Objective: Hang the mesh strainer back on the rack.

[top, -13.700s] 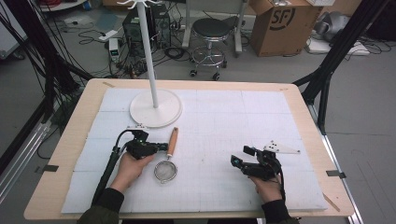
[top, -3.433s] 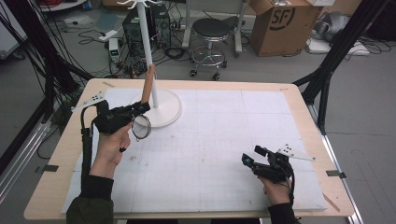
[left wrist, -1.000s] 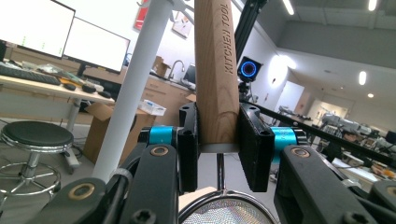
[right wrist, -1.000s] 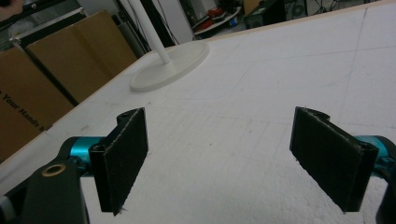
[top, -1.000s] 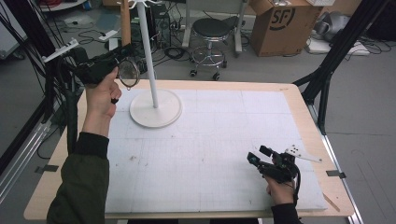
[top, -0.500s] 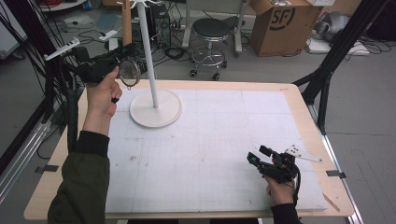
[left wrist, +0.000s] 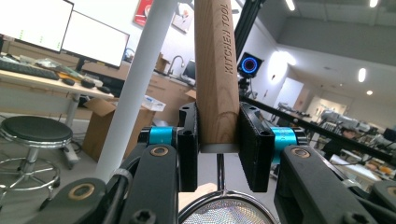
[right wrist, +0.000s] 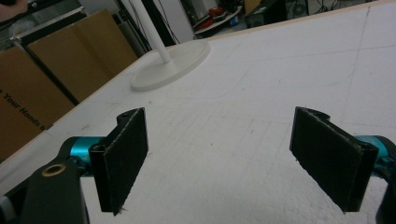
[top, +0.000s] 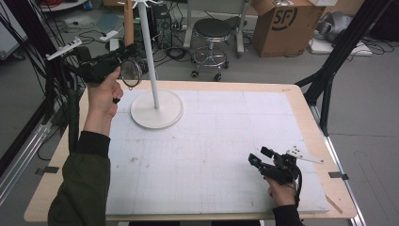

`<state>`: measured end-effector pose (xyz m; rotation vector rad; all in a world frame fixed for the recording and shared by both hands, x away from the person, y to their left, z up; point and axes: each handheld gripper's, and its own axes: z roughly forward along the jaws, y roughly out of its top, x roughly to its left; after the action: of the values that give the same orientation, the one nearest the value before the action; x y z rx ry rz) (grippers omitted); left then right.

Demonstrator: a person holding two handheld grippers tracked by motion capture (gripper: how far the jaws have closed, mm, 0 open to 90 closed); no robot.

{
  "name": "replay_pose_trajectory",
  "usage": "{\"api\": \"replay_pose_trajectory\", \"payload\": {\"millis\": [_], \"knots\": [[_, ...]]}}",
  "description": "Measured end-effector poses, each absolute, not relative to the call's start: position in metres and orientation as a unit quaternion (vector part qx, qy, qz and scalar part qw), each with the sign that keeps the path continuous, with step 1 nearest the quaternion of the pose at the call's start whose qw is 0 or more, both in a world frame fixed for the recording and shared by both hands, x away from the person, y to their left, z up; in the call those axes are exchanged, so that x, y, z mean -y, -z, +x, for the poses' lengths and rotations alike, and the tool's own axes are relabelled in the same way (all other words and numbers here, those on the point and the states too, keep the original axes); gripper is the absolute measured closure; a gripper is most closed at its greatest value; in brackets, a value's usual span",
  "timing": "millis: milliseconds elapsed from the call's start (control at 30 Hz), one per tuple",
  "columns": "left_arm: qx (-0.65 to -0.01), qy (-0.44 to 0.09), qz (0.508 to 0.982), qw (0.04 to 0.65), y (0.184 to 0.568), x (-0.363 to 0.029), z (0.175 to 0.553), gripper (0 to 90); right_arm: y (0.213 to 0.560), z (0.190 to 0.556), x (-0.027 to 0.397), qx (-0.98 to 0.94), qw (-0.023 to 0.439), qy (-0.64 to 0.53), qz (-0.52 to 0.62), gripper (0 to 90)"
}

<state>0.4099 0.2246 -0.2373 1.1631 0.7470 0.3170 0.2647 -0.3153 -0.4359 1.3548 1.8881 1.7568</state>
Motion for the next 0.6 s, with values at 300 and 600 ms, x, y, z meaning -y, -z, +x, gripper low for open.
{"api": "replay_pose_trajectory", "payload": {"millis": [300,600], "knots": [[-0.349,-0.149,0.542,0.750,0.2374,-0.2214,0.4149,71.2,0.4355,0.2641,0.3155,-0.642,0.111,-0.599,0.466,18.3],[-0.352,-0.143,0.544,0.748,0.2430,-0.2194,0.4199,71.2,0.4361,0.2649,0.3165,-0.642,0.113,-0.599,0.465,18.3]]}}
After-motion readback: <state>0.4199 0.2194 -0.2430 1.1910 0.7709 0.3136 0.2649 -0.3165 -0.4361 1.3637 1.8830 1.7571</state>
